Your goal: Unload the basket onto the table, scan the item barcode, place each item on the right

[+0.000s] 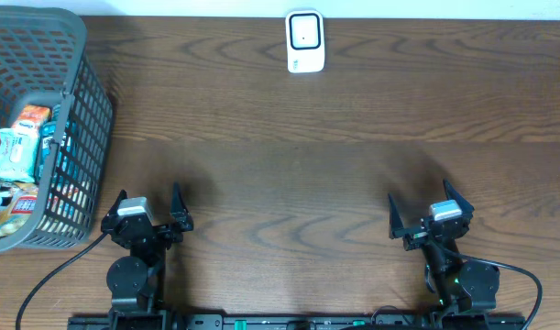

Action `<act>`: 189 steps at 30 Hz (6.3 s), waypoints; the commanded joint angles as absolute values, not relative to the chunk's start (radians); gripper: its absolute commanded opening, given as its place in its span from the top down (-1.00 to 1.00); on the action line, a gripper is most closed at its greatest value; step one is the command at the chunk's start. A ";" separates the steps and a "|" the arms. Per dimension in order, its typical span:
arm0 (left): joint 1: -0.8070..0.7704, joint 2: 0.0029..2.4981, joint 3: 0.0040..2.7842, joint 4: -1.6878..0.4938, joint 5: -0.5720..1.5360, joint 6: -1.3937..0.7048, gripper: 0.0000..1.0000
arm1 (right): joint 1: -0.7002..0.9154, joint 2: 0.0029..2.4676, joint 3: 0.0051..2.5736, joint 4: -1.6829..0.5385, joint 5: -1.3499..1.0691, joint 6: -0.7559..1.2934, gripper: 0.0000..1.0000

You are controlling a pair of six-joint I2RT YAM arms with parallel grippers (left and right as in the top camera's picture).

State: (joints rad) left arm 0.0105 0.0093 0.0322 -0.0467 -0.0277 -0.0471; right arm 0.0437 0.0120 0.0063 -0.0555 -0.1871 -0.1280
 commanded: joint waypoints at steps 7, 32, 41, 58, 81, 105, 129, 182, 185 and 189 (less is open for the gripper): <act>0.014 0.004 0.004 -0.072 -0.026 -0.030 -0.96 | 0.048 0.007 0.006 -0.060 -0.190 -0.132 -0.99; 0.015 0.100 0.163 -0.253 -0.033 -0.128 -0.95 | 0.048 0.007 0.006 -0.060 -0.190 -0.132 -0.99; 0.015 0.410 0.425 -0.375 -0.021 -0.129 -0.96 | 0.048 0.007 0.006 -0.060 -0.190 -0.132 -0.98; 0.015 0.608 0.670 -0.457 0.381 -0.121 -0.96 | 0.048 0.007 0.006 -0.060 -0.190 -0.132 -0.99; 0.015 1.104 1.418 -0.882 0.197 -0.102 -0.96 | 0.048 0.007 0.006 -0.060 -0.190 -0.132 -0.99; 0.102 1.132 1.755 -0.920 -0.236 -0.241 -0.96 | 0.048 0.007 0.006 -0.060 -0.190 -0.132 -0.99; 0.471 1.485 1.724 -0.907 -0.247 -0.701 -0.96 | 0.048 0.007 0.006 -0.060 -0.190 -0.132 -0.99; 0.746 1.959 1.720 -1.105 -0.085 -0.669 -0.96 | 0.048 0.007 0.006 -0.060 -0.190 -0.132 -0.99; 0.764 2.000 1.720 -1.152 -0.041 -0.662 -0.96 | 0.048 0.007 0.006 -0.060 -0.190 -0.132 -0.98; 0.760 2.038 1.711 -1.195 -0.040 -0.663 -0.96 | 0.048 0.007 0.006 -0.060 -0.190 -0.132 -0.98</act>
State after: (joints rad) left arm 0.7689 2.0224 1.7241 -1.1797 -0.0830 -0.6575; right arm 0.0437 0.0120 0.0063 -0.0555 -0.1871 -0.1280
